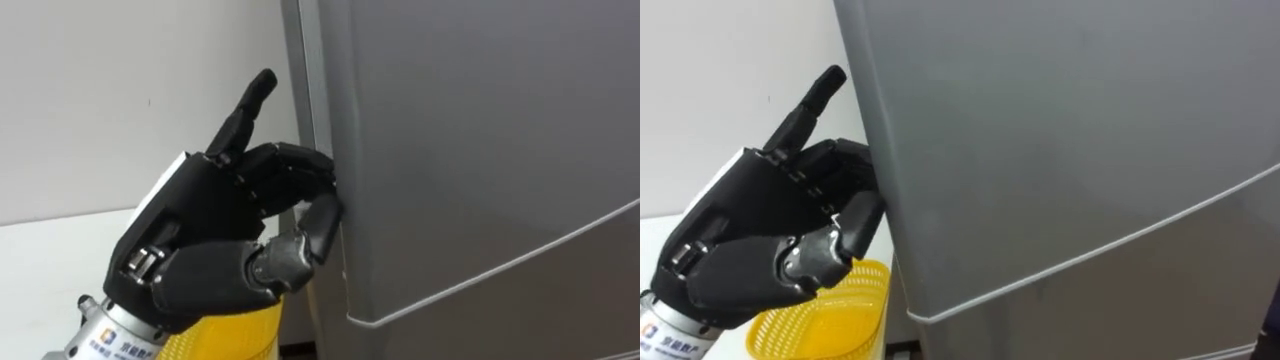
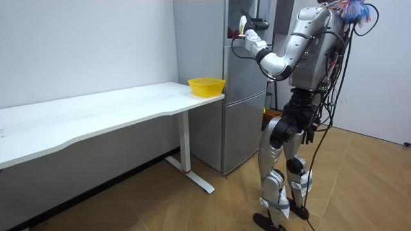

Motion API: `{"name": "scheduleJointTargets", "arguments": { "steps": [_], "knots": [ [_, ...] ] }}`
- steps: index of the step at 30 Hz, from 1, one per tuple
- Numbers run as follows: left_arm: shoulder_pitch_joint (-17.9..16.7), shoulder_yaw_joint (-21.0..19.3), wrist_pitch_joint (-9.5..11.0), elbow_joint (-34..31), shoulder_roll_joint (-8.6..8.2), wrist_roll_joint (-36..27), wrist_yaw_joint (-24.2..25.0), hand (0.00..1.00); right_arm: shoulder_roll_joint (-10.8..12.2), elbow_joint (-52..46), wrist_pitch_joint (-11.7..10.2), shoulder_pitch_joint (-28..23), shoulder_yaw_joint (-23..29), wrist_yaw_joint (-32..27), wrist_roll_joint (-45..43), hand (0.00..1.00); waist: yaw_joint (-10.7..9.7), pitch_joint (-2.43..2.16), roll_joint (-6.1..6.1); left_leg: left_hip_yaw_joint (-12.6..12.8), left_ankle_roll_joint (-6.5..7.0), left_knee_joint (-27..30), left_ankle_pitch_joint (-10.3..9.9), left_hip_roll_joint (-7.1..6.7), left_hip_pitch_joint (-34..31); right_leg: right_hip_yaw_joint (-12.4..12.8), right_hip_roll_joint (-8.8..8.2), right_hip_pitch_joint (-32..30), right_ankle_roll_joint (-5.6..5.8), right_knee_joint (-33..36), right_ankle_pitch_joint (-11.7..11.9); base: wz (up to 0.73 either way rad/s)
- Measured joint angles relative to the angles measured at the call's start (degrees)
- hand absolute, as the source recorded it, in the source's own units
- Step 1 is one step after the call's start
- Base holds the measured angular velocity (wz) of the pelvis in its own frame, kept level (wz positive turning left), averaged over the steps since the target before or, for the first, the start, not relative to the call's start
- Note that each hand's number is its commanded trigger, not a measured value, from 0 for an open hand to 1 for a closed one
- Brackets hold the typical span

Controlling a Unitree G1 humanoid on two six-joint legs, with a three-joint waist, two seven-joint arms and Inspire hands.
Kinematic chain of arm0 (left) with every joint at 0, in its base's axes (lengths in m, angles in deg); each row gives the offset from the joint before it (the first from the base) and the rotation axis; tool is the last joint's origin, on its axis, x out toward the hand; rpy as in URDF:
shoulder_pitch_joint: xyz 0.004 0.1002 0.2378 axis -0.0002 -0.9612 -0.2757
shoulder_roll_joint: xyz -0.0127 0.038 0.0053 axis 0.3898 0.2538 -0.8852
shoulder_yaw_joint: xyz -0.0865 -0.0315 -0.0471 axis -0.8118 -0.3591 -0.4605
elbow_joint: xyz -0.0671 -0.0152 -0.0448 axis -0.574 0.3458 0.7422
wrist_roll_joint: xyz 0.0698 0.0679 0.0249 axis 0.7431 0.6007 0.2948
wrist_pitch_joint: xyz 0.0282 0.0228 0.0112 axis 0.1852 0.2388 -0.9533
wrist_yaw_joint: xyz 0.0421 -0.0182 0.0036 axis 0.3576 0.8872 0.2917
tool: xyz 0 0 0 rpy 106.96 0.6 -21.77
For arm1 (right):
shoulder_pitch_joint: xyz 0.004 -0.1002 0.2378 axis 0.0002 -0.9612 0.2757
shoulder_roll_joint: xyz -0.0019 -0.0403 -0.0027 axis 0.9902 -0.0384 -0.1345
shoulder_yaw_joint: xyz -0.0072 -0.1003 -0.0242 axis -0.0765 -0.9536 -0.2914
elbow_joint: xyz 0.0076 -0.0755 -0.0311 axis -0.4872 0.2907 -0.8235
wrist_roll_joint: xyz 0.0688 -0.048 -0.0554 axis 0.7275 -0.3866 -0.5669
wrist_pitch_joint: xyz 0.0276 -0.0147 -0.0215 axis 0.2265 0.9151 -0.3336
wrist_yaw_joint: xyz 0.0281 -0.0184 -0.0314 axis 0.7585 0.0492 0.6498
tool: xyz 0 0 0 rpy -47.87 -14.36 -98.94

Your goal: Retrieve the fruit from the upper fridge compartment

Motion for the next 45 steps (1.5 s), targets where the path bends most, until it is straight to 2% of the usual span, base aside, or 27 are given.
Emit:
{"name": "scheduleJointTargets", "arguments": {
  "steps": [7,13,19,24,31,34,38,39,45],
  "knots": [
    [0.0,2.1,0.9,0.0,0.0,-2.3,2.8,0.0,-0.2,-0.1,0.0,-0.3,0.0,0.3,0.0,0.0,-0.3,0.0,0.0,0.1,0.0,0.0,0.0,0.01,0.1,0.1,0.05,-0.2,0.0,0.0,0.0,0.0],
    [0.1,3.1,1.5,-0.1,0.0,-3.4,4.9,0.0,-0.3,-0.3,0.0,-0.3,-0.1,1.5,0.0,0.0,-0.8,0.01,0.24,1.1,-0.01,-0.2,0.0,0.07,0.7,1.3,0.2,-0.3,-0.03,0.1,0.0,-0.09],
    [0.7,4.2,1.6,-0.1,-0.02,-3.4,7.7,0.0,-0.8,-0.7,-0.1,-0.3,-0.1,2.0,0.0,0.0,-1.3,0.08,-0.03,2.1,0.02,-0.3,0.0,0.12,1.2,2.4,0.21,-0.6,-0.04,0.0,0.0,-0.09],
    [1.9,7.2,1.6,0.6,-0.01,-4.4,10.0,0.0,-0.8,-1.2,-0.1,-0.3,-0.5,2.1,0.0,0.0,-1.5,0.29,-0.66,3.2,0.07,-0.5,0.0,0.19,1.6,3.4,0.19,-0.7,-0.03,0.0,0.0,-0.1],
    [2.3,9.0,1.3,0.9,0.34,-4.4,11.7,0.0,-0.8,-2.6,-0.2,-0.1,-0.5,2.5,0.0,0.0,-2.5,0.28,-0.66,4.7,0.08,-0.6,-0.1,0.46,1.7,4.8,0.31,-1.2,-0.06,0.1,0.0,-0.09],
    [3.1,9.1,1.3,1.1,0.57,-4.4,11.8,0.0,-0.8,-2.5,-0.3,-0.4,-0.5,2.3,0.0,0.0,-3.2,0.24,-0.43,4.9,0.08,-1.0,-0.1,0.51,2.2,4.8,0.38,-1.1,-0.06,0.2,0.0,-0.07],
    [4.6,9.2,1.2,1.1,0.91,-4.4,11.8,0.0,-0.9,-2.5,-0.2,-0.9,-0.5,1.8,0.0,0.0,-3.5,0.49,0.46,5.4,0.07,-1.6,-0.1,0.66,2.7,5.3,0.47,-1.5,-0.08,0.7,0.0,-0.07],
    [4.7,9.2,1.2,1.1,0.95,-4.4,11.8,0.0,-0.9,-2.5,-0.2,-0.9,-0.5,1.9,0.0,0.0,-3.5,0.43,0.6,5.8,0.04,-2.1,-0.1,0.92,3.1,5.6,0.54,-1.5,-0.1,0.7,0.0,-0.16],
    [5.1,11.0,1.2,1.1,1.06,-4.5,11.8,0.0,-0.9,-2.5,-0.2,-0.2,-0.5,1.5,0.3,0.0,-4.3,0.38,0.63,6.2,0.04,-2.2,0.0,0.9,3.0,6.1,0.57,-1.7,-0.1,0.7,0.0,-0.03]
  ]
}}
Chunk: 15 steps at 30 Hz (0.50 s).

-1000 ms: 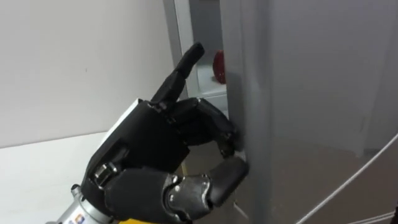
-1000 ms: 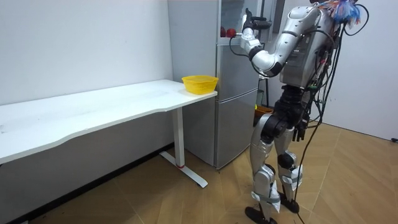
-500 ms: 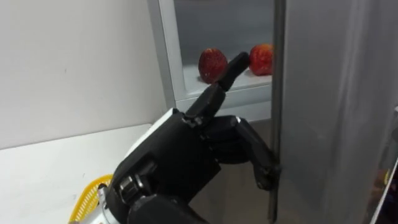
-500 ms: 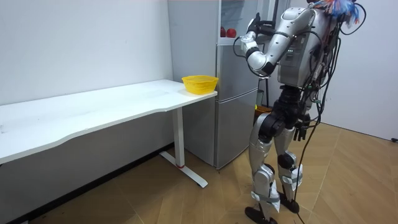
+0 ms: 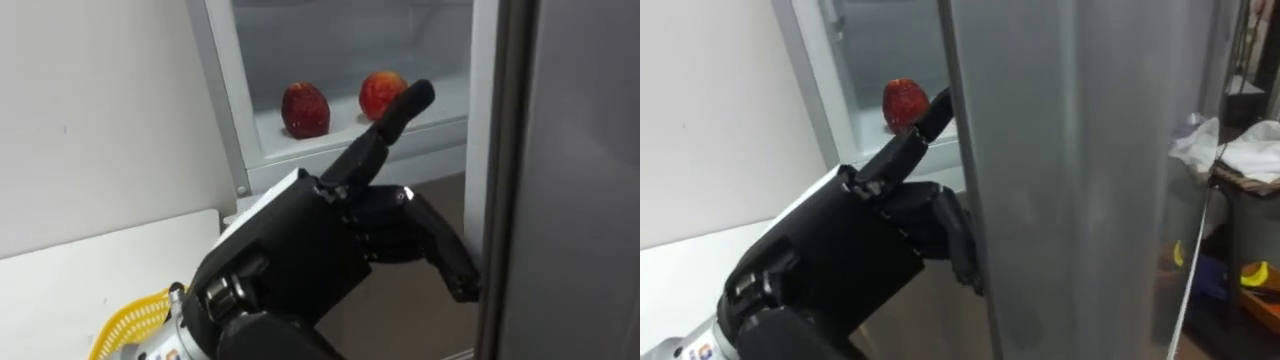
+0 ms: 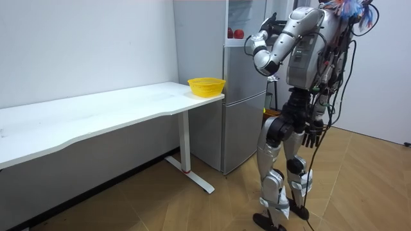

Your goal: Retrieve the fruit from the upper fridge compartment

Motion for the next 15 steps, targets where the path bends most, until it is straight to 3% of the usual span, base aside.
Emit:
{"name": "scheduleJointTargets", "arguments": {
  "steps": [8,15],
  "knots": [
    [2.7,2.7,-0.2,0.0,0.61,0.1,0.1,0.0,0.0,0.0,-0.1,0.3,0.0,-0.3,0.2,0.0,0.0,-0.09,0.01,0.8,-0.01,0.0,0.0,0.0,0.1,0.5,0.02,-0.3,-0.01,0.0,0.0,-0.03],
    [3.3,4.3,-0.2,0.0,0.9,0.0,0.2,0.0,0.0,0.0,-0.8,0.3,0.0,-0.9,0.0,0.0,-1.7,-0.14,-0.05,0.9,0.0,0.0,0.0,0.0,0.1,0.5,0.02,-0.2,-0.01,0.0,0.0,-0.01]
  ]
}}
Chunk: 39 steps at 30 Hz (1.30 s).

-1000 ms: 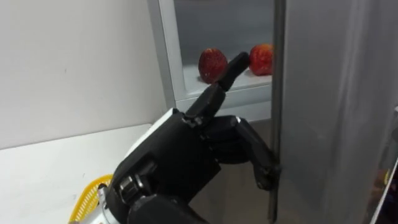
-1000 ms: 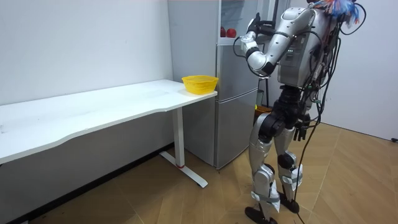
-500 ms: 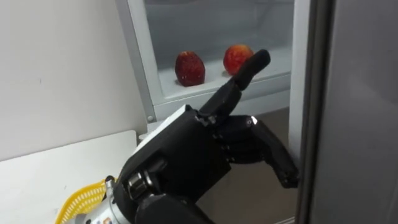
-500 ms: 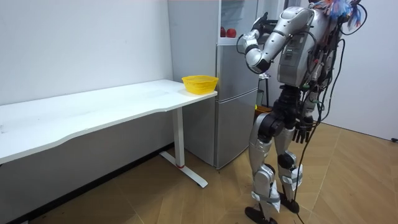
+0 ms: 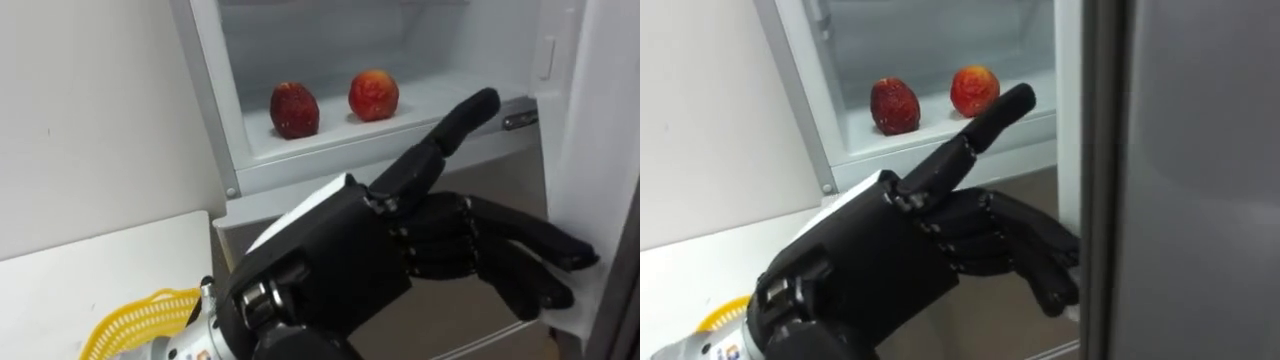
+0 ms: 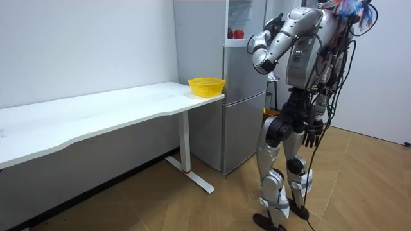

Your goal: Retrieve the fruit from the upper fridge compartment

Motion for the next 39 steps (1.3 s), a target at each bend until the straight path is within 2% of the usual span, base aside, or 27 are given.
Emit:
{"name": "scheduleJointTargets", "arguments": {
  "steps": [7,9,12,25,27,30,33,39],
  "knots": [
    [0.8,0.9,0.0,0.0,-0.09,0.1,1.1,0.0,-0.3,0.3,-0.4,0.0,0.1,-0.8,0.0,0.0,-1.4,-0.08,0.09,0.5,0.0,0.1,0.0,0.1,-0.5,0.6,0.11,-1.0,-0.02,0.1,0.0,-0.04],
    [1.3,1.2,0.0,-0.1,-0.08,0.2,1.3,0.0,-0.3,0.3,-0.3,0.0,0.2,-0.9,0.0,0.0,-1.9,-0.38,0.26,0.5,0.01,0.1,0.0,0.12,-1.2,0.7,0.11,-1.6,-0.04,0.2,0.1,0.0],
    [1.4,1.5,0.0,-0.1,-0.14,0.1,1.7,0.0,-0.3,0.3,-0.4,-0.1,0.3,-0.7,-0.1,0.0,-2.9,-0.43,0.32,0.7,0.01,0.1,0.0,0.13,-1.1,1.0,0.16,-1.6,-0.03,0.2,0.2,-0.04],
    [3.7,4.6,0.0,0.4,-0.24,0.1,2.3,0.0,-0.3,0.2,-1.4,-0.4,0.1,-0.9,0.0,0.0,-3.5,-0.36,0.22,0.8,0.01,0.0,0.0,0.13,-1.1,1.3,0.17,-1.8,-0.02,-0.1,0.2,0.0],
    [5.4,5.1,0.0,2.1,-1.14,0.1,2.3,0.0,-0.3,0.2,-1.4,-0.2,0.0,-0.9,0.0,0.0,-3.4,-0.32,0.18,0.8,0.02,0.0,0.0,0.11,-1.1,1.3,0.16,-1.9,-0.02,0.0,0.2,0.0],
    [6.0,6.8,0.2,2.7,-2.06,0.3,1.3,0.0,-0.3,0.6,-1.4,0.6,0.1,-0.9,0.2,0.0,-3.8,-0.3,0.17,0.8,0.02,0.0,0.0,0.12,-1.1,1.3,0.17,-1.8,0.0,-0.2,0.2,0.0],
    [6.3,8.4,0.2,2.8,-2.63,0.3,0.9,0.0,-0.3,0.8,-1.5,1.7,0.0,-1.0,0.3,0.0,-4.7,-0.25,0.26,0.9,0.01,0.0,0.0,0.14,-1.1,1.3,0.19,-1.7,0.01,-0.3,0.3,0.0],
    [7.0,9.8,0.1,4.1,-3.64,0.3,0.4,0.0,-0.3,0.8,-1.6,1.8,0.0,-1.6,0.8,0.0,-5.2,-0.11,0.53,1.2,0.01,-0.1,0.0,0.24,-1.1,1.4,0.27,-1.7,-0.09,-0.8,0.3,-0.01]
  ]
}}
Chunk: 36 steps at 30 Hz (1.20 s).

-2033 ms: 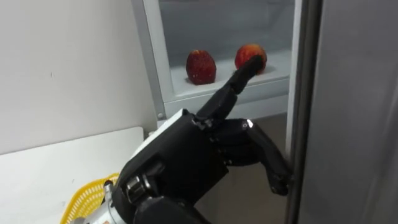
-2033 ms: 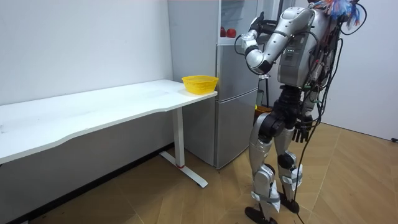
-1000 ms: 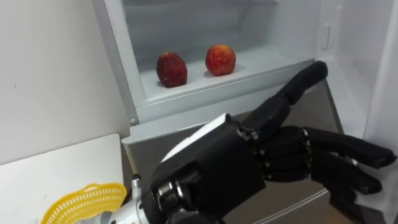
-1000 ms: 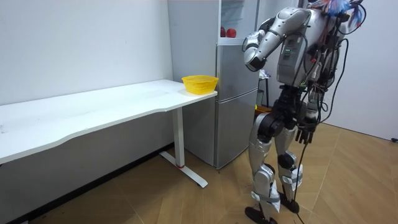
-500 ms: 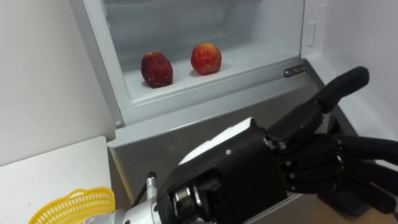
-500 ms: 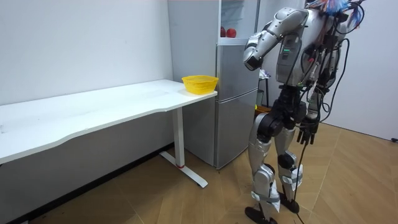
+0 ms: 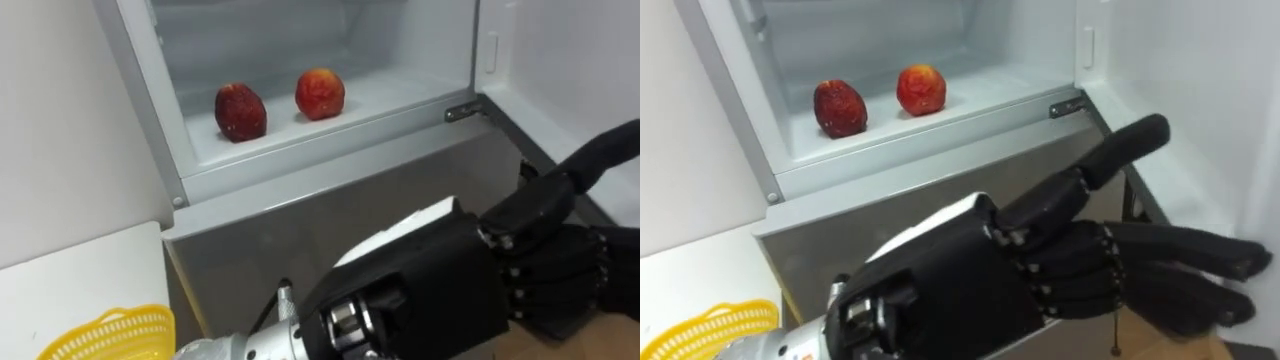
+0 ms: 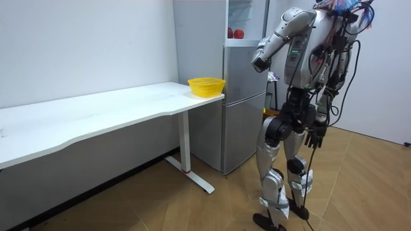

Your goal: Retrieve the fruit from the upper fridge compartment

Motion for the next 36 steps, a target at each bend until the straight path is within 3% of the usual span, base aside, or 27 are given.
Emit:
{"name": "scheduleJointTargets", "arguments": {
  "steps": [5,11,14,19,23,25,28,31,33,36],
  "knots": [
    [0.4,0.2,-0.1,0.0,-0.42,-0.1,-1.8,0.0,0.0,0.0,0.0,0.0,0.0,-0.4,0.3,0.0,-0.7,-0.03,0.05,0.2,0.0,-0.1,0.0,0.03,0.0,0.4,0.08,0.0,-0.02,-0.1,0.1,-0.03],
    [4.3,2.1,-0.1,0.0,-2.88,-0.1,-1.6,0.0,0.0,0.0,0.0,0.2,-0.2,-0.3,0.3,0.0,-0.8,-0.05,0.07,0.3,-0.01,-0.1,0.0,0.05,0.0,0.4,0.11,0.0,-0.02,-0.2,0.1,0.0],
    [5.0,2.2,-0.1,0.0,-3.34,0.0,-1.6,0.0,0.0,-0.1,0.0,0.2,-0.3,-0.3,0.3,0.0,-0.8,-0.06,0.1,0.5,-0.01,-0.1,0.0,0.16,0.1,0.5,0.18,0.0,-0.07,-0.1,0.2,-0.01],
    [5.0,2.2,-0.1,0.5,-2.84,0.7,-1.8,0.0,0.0,-0.1,0.0,0.2,-0.7,-0.5,0.3,0.0,-0.4,-0.01,0.22,0.9,-0.01,-0.1,0.0,0.25,0.0,0.6,0.21,-0.1,-0.12,-0.1,0.3,-0.01],
    [4.6,1.7,-0.3,0.5,-1.94,4.5,-2.3,0.0,0.0,0.3,0.0,0.0,-0.8,-0.7,0.4,0.0,1.2,0.0,0.26,0.8,-0.02,-0.2,0.0,0.23,0.0,0.5,0.2,-0.1,-0.1,-0.2,0.3,0.0],
    [3.3,0.4,-0.3,0.4,-1.28,5.5,-2.4,0.0,0.0,0.8,0.0,0.0,-0.9,-0.6,0.1,0.0,2.0,-0.01,0.25,0.8,-0.02,-0.2,0.0,0.24,0.1,0.6,0.22,0.0,-0.11,-0.1,0.3,0.0],
    [-0.6,-4.2,-0.6,-1.5,1.1,10.7,-3.4,0.0,0.0,1.2,0.0,-0.1,-0.4,-0.5,0.0,0.0,3.6,-0.08,0.36,0.6,-0.09,-0.2,0.0,0.24,0.0,0.3,0.22,0.1,-0.11,-0.1,0.3,0.04],
    [-4.4,-10.2,-0.6,-2.3,2.27,12.8,-4.6,0.0,0.1,2.0,0.0,-0.4,-0.4,-0.4,0.0,0.0,5.6,-0.02,0.15,-0.7,-0.16,-0.2,0.1,0.09,0.0,-0.9,0.14,0.7,-0.11,-0.2,0.3,0.18],
    [-7.3,-15.4,-0.6,-3.2,2.8,14.8,-5.1,0.0,0.2,2.0,-0.1,-1.1,0.1,-0.4,-0.1,0.0,8.6,-0.02,-0.07,-0.8,-0.25,-0.2,0.1,0.15,0.1,-1.9,0.08,0.8,-0.11,-0.2,0.3,0.11],
    [-11.0,-23.0,-0.6,-6.1,4.05,15.0,-7.2,0.0,0.3,1.4,-0.5,-1.9,1.2,-0.6,-0.1,0.0,11.1,-0.01,-0.76,-2.1,-0.46,-0.2,0.3,0.07,-0.1,-4.0,0.0,1.1,-0.14,-0.2,0.2,0.18]
  ]
}}
